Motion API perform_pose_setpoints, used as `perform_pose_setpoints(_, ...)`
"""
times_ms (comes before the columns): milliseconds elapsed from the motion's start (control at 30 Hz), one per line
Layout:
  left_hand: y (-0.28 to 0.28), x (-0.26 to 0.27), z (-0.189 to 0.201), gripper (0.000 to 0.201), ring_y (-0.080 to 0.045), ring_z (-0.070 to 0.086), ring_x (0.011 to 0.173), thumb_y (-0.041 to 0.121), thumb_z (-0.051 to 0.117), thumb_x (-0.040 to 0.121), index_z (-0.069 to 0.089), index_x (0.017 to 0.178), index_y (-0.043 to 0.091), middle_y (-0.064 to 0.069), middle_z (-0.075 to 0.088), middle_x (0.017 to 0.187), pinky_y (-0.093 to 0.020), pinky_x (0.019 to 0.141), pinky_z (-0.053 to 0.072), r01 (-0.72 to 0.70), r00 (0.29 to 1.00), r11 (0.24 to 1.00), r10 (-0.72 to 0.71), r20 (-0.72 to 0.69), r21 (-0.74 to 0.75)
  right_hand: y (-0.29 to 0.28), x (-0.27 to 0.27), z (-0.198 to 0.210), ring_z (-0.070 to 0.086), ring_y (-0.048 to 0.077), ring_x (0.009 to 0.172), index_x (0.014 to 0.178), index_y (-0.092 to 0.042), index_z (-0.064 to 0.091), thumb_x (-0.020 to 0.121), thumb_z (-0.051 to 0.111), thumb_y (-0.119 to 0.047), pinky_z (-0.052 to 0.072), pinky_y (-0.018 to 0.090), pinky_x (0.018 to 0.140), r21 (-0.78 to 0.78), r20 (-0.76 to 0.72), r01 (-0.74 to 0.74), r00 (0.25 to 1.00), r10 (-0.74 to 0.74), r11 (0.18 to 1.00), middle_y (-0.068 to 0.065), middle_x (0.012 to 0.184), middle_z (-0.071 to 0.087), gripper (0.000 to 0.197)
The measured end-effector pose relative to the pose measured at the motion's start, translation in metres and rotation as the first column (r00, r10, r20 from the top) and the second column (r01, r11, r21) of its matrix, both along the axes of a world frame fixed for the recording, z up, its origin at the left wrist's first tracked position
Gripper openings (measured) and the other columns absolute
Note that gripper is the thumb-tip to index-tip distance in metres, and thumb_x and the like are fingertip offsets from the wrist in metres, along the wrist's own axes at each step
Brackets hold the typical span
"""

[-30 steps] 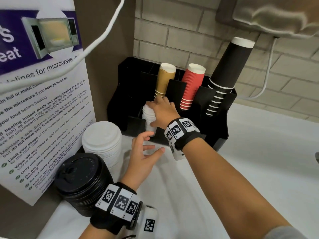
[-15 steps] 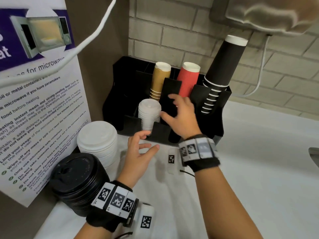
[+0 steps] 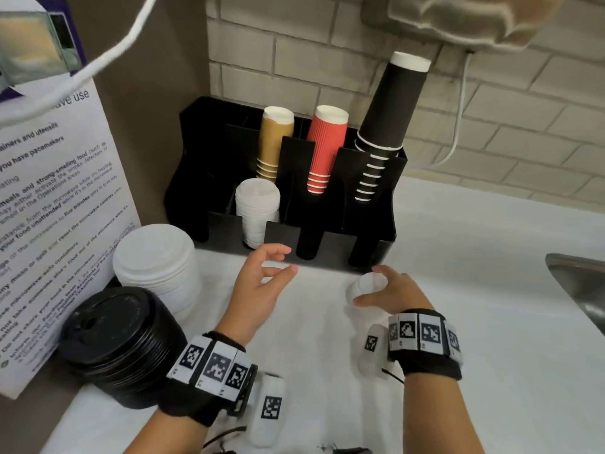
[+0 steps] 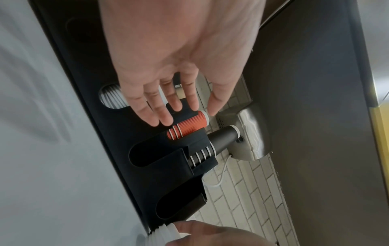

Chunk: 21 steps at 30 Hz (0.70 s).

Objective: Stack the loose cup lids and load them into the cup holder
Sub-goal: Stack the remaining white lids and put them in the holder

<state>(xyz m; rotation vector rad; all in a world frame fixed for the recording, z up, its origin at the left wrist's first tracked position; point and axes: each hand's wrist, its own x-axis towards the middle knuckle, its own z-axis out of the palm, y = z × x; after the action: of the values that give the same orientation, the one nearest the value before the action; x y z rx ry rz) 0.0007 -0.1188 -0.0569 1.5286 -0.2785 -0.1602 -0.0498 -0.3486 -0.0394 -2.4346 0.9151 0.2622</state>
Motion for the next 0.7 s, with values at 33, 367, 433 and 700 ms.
perform_pose_setpoints(33, 0.0, -0.001, 0.0, 0.024, -0.01, 0.059, 0.086, 0.012, 0.065, 0.09, 0.062, 0.108, 0.026, 0.009, 0.057, 0.111, -0.034, 0.091, 0.049, 0.004, 1.0, 1.0, -0.004, 0.0, 0.002, 0.001, 0.001, -0.002, 0.045, 0.03, 0.123, 0.142, -0.032, 0.037, 0.067, 0.082, -0.039, 0.044, 0.043, 0.1, -0.006, -0.002, 0.002, 1.0, -0.002, 1.0, 0.009, 0.132, 0.044, 0.087)
perform_pose_setpoints(367, 0.006, -0.002, 0.002, 0.023, -0.011, 0.059, 0.087, 0.013, 0.065, 0.09, 0.061, 0.107, 0.028, 0.007, 0.057, 0.112, -0.032, 0.089, 0.049, -0.013, 1.0, 1.0, 0.013, 0.007, 0.004, 0.004, 0.004, 0.001, 0.051, 0.032, 0.114, 0.129, -0.034, 0.044, 0.068, 0.078, -0.036, 0.041, 0.051, 0.098, -0.084, 0.008, 0.043, 0.999, -0.042, 0.996, 0.007, 0.122, 0.05, 0.07)
perform_pose_setpoints(433, 0.006, -0.002, 0.002, 0.024, -0.01, 0.059, 0.087, 0.014, 0.065, 0.09, 0.061, 0.107, 0.03, 0.008, 0.057, 0.112, -0.028, 0.086, 0.049, -0.011, 1.0, 1.0, 0.011, 0.009, 0.001, 0.003, 0.003, 0.009, 0.049, 0.031, 0.117, 0.127, -0.038, 0.043, 0.069, 0.077, -0.041, 0.037, 0.051, 0.098, -0.131, 0.004, 0.038, 0.999, -0.038, 0.991, 0.004, 0.123, 0.051, 0.067)
perform_pose_setpoints(700, -0.002, -0.01, 0.003, 0.077, 0.001, 0.055, 0.116, 0.034, 0.08, 0.065, 0.043, 0.13, 0.049, 0.021, 0.05, 0.133, -0.019, 0.091, 0.05, 0.254, 0.967, 0.967, -0.254, -0.003, -0.002, 0.039, 0.007, 0.042, 0.059, 0.012, 0.103, 0.112, -0.045, 0.056, 0.064, 0.079, -0.04, 0.045, 0.022, 0.08, 0.398, 0.409, -0.393, 0.885, 0.223, 0.829, -0.007, 0.109, 0.061, 0.054)
